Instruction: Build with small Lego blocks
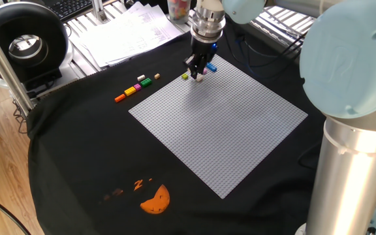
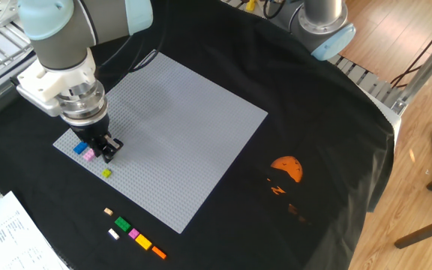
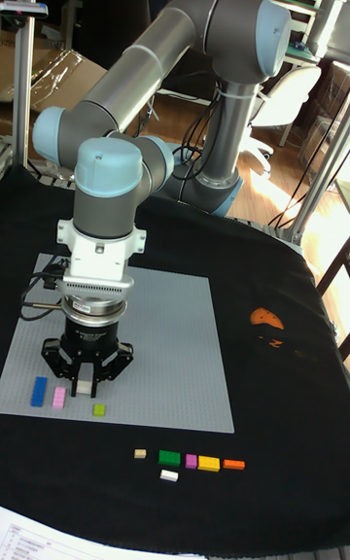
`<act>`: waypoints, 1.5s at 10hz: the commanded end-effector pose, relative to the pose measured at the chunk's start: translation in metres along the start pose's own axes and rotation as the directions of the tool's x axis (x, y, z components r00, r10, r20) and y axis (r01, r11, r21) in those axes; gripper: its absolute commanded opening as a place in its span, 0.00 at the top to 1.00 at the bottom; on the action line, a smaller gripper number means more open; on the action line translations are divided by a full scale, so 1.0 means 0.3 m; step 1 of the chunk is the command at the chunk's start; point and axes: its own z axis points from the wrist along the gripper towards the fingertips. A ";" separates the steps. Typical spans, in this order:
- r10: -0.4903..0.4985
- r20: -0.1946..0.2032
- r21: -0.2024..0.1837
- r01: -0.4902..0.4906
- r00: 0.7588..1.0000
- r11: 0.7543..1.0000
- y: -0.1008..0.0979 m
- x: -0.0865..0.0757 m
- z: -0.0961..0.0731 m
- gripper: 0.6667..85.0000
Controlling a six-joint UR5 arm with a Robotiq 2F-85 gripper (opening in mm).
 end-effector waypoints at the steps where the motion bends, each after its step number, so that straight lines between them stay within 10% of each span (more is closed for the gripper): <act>1: 0.019 0.031 -0.031 -0.018 0.999 0.999 0.035 -0.020 0.018 0.66; 15: -0.036 0.013 -0.022 0.037 0.999 0.999 0.028 -0.007 0.004 0.58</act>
